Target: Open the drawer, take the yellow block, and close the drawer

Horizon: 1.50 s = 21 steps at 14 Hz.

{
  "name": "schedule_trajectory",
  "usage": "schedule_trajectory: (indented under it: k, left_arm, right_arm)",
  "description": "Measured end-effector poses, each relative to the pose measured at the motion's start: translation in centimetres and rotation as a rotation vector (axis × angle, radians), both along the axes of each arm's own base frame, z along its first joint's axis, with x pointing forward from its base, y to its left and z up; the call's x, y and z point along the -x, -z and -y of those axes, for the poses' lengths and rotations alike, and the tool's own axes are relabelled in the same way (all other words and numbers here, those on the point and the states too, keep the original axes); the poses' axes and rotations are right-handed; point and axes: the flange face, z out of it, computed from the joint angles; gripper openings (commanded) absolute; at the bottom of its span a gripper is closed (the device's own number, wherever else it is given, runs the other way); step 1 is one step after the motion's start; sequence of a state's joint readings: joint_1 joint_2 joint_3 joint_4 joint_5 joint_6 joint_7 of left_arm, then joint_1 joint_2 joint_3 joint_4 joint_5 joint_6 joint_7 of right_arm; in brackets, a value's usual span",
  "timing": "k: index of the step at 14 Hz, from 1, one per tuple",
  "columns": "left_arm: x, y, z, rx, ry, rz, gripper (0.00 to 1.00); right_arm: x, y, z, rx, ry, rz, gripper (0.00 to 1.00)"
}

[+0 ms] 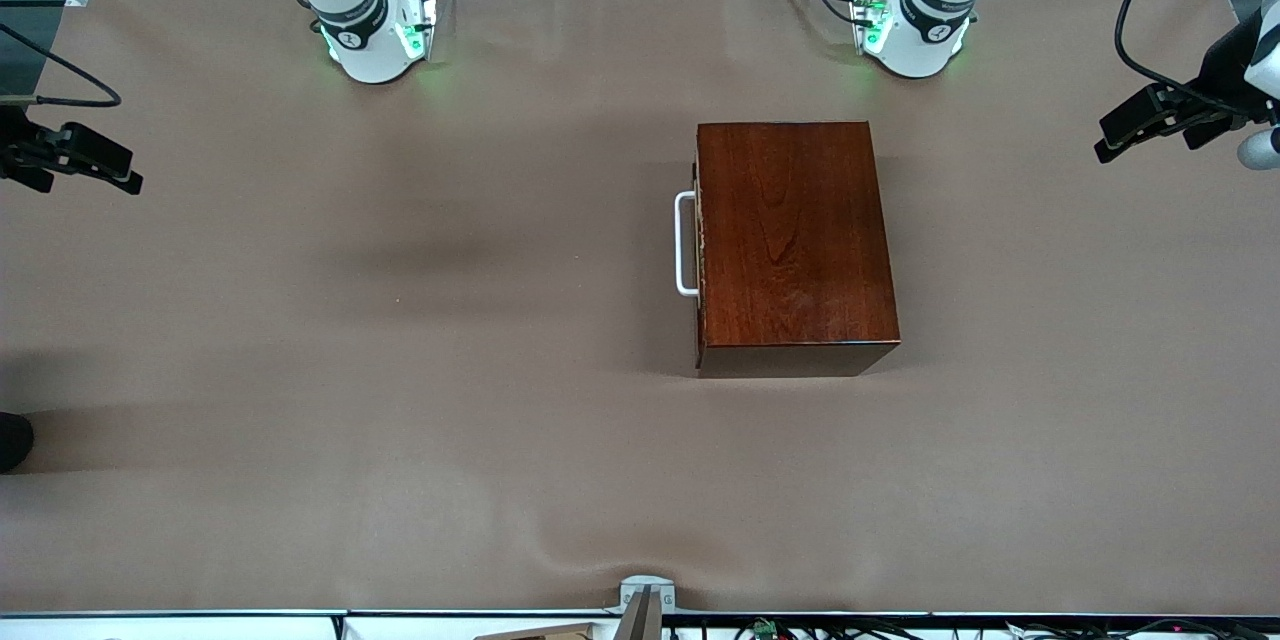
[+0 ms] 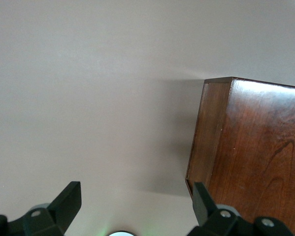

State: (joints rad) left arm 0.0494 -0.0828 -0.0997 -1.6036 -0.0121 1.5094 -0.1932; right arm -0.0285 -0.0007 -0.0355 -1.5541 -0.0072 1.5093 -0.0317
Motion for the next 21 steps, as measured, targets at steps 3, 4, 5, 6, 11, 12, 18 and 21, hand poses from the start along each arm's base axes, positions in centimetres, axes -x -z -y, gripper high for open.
schedule_trajectory:
  k: [3, 4, 5, 6, 11, 12, 18, 21]
  left_arm:
    - [0.0, -0.1, 0.0, 0.0, 0.0, 0.001, 1.0]
    - [-0.1, -0.2, 0.0, 0.0, 0.001, 0.004, 1.0]
    - [-0.2, -0.3, 0.1, 0.001, 0.003, 0.008, 1.0]
    - [-0.5, -0.4, 0.5, 0.002, 0.01, 0.01, 1.0]
    - [-2.0, 3.8, 11.1, 0.007, 0.203, -0.062, 1.0]
    - [-1.9, 4.9, 14.1, 0.007, 0.245, -0.08, 1.0]
    - [-1.7, 10.3, 30.0, 0.013, 0.231, -0.123, 1.0]
    - [-1.5, 13.3, 35.5, 0.02, 0.187, -0.118, 1.0]
  right_arm:
    - [0.0, 0.0, 0.0, 0.0, 0.0, 0.0, 1.0]
    - [0.0, 0.0, 0.0, 0.0, 0.0, 0.0, 1.0]
    - [0.0, 0.0, 0.0, 0.0, 0.0, 0.0, 1.0]
    - [0.0, 0.0, 0.0, 0.0, 0.0, 0.0, 1.0]
    - [0.0, 0.1, 0.1, -0.001, 0.003, -0.001, 1.0]
    - [0.0, 0.1, 0.2, -0.001, 0.003, -0.001, 1.0]
    - [0.0, 0.1, 0.2, -0.001, 0.005, -0.002, 1.0]
    - [0.0, 0.1, 0.3, -0.001, 0.005, -0.002, 1.0]
